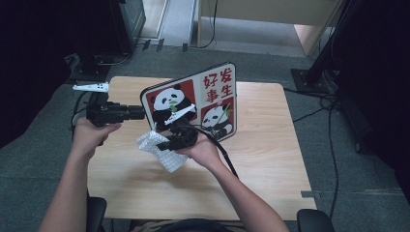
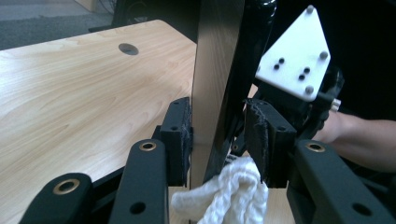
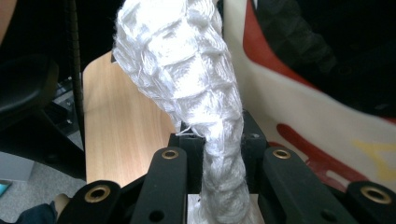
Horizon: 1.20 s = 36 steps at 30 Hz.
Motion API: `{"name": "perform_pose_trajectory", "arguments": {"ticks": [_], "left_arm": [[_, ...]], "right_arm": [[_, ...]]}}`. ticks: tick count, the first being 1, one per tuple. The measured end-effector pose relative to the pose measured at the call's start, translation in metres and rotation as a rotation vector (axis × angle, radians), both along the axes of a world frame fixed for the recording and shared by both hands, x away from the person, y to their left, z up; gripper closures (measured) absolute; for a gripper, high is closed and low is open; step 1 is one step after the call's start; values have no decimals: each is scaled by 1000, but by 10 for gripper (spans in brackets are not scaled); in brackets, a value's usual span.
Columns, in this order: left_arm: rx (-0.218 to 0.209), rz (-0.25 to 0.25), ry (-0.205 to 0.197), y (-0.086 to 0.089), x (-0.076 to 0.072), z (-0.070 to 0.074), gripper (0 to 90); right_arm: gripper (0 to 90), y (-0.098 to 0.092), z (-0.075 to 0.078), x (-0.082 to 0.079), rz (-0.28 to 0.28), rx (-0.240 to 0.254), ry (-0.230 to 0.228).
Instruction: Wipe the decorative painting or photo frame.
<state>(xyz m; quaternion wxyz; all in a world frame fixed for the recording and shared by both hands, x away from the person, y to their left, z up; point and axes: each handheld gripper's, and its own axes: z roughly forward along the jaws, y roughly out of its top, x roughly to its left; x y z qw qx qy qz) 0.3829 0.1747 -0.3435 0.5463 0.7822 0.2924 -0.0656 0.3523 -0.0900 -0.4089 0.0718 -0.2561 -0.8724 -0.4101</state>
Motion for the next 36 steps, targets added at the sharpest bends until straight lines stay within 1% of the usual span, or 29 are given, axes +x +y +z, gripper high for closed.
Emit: {"name": "perform_pose_trajectory", "arguments": {"ticks": [5,7,11,16,23,24,29,32,36], "left_arm": [[3,-11,3,-7,0,-2,625],[7,-16,5,-10,0,-3,631],[16,-23,10,-14,1,-5,633],[12,-21,20,-17,2,-8,663],[6,-26,31,-20,3,-11,696],[2,-29,31,-21,3,-12,706],[29,-44,37,-28,4,-14,716],[30,-42,34,-29,4,-14,729],[33,-36,29,-29,3,-14,745]], "right_arm": [[777,-1,-7,-2,-6,0,4],[777,-1,-9,-3,-6,-2,-2],[777,-2,-13,-5,-9,-5,1],[777,-3,-20,-7,-8,-9,10],[778,-5,-26,-8,-9,0,8],[780,-5,-28,-9,-11,1,14],[782,-6,-33,-9,-17,3,21],[782,-6,-35,-10,-20,1,28],[782,-7,-40,-11,-19,7,25]]}}
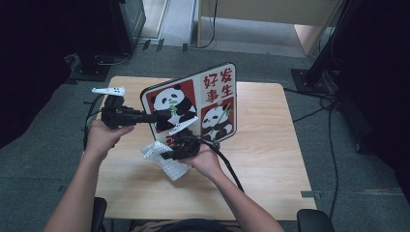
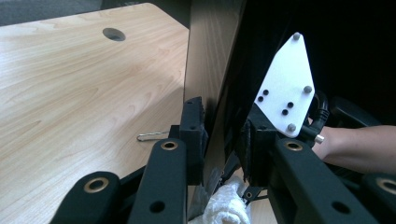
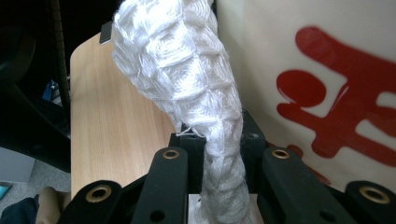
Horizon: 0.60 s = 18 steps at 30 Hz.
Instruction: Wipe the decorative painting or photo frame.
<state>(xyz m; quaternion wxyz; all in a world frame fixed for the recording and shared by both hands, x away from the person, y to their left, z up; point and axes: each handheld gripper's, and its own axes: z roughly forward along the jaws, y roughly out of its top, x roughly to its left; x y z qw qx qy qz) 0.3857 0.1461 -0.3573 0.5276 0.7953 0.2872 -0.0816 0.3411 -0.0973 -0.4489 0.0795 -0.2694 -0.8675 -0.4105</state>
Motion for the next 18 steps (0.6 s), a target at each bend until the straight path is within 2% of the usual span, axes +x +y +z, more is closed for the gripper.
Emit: {"name": "perform_pose_trajectory", "arguments": {"ticks": [10,18], "left_arm": [[-4,-5,5,1,1,-1,753],[-3,-3,9,2,1,-1,753]], "right_arm": [[783,-7,-13,-1,-9,-7,5],[783,-17,-19,1,-39,-19,13]]}}
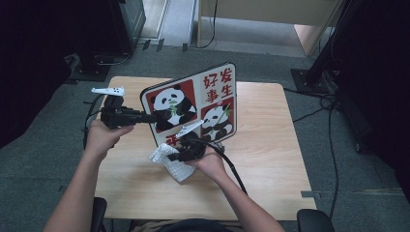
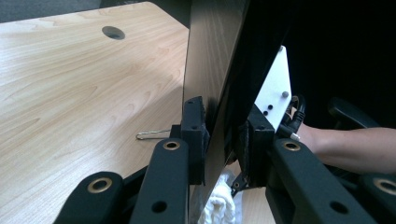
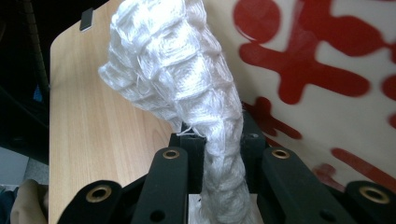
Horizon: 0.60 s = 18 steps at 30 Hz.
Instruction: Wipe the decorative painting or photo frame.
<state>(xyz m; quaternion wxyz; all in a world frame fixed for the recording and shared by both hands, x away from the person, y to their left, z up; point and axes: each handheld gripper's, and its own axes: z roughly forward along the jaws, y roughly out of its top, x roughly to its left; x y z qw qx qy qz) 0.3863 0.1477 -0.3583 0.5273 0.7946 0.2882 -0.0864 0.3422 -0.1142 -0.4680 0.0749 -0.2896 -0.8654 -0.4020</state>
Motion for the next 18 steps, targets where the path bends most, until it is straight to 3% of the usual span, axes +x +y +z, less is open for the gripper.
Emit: {"name": "perform_pose_trajectory", "arguments": {"ticks": [9,18], "left_arm": [[0,1,4,0,0,0,751],[-5,1,9,0,0,0,747]], "right_arm": [[783,-5,0,2,1,-9,-8],[785,-9,16,1,12,-20,-32]]}}
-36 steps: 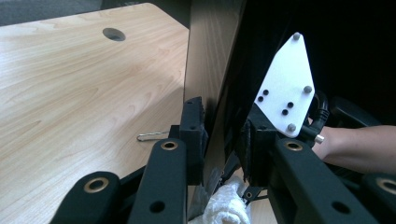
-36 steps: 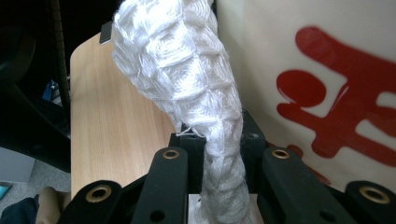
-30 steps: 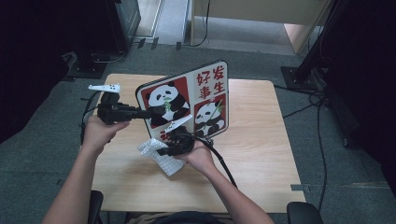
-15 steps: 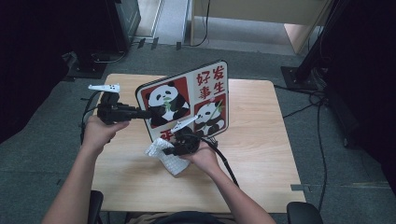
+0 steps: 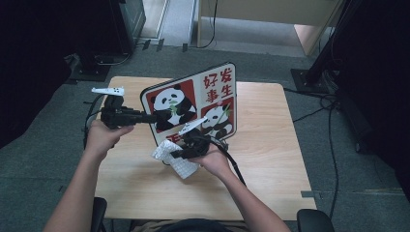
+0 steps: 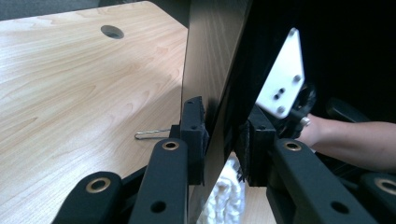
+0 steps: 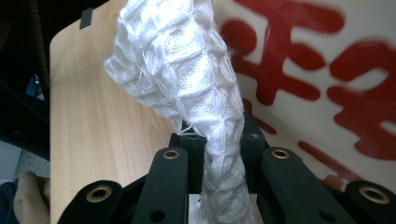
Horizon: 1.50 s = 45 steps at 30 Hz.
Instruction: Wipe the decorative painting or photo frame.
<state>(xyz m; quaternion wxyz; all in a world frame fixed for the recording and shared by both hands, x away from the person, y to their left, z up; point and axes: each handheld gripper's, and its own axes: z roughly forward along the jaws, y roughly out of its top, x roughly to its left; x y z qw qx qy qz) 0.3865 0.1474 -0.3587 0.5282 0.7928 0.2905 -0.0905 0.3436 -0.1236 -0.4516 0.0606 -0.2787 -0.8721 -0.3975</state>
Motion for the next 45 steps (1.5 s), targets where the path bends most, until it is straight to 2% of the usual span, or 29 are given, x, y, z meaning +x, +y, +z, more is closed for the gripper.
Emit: {"name": "perform_pose_trajectory", "arguments": {"ticks": [2,5,13,20,21,22,23,32,36,41,45], "left_arm": [[0,-2,0,0,0,0,746],[-1,-3,1,0,0,0,745],[-2,-6,-1,0,0,-1,744],[-2,-5,-1,0,0,-1,744],[-2,-5,-1,0,0,-1,744],[-3,-5,0,0,0,-1,744],[-2,-7,1,0,0,-1,743],[-4,-6,5,0,0,-1,742],[-2,-5,-4,0,0,-1,744],[-3,-3,-4,0,0,-1,746],[-4,-2,-2,0,0,-1,747]], "right_arm": [[785,-1,11,0,18,-2,-21],[786,-4,20,0,24,4,-32],[786,-12,45,6,19,27,-36],[786,-18,81,12,14,35,-78],[786,-18,81,12,14,35,-78],[786,-19,87,13,12,39,-87],[786,-19,103,14,10,48,-104],[785,-17,153,23,7,57,-157],[785,-15,177,26,26,60,-198],[784,-10,212,35,16,68,-230],[784,-3,233,43,2,63,-258]]}}
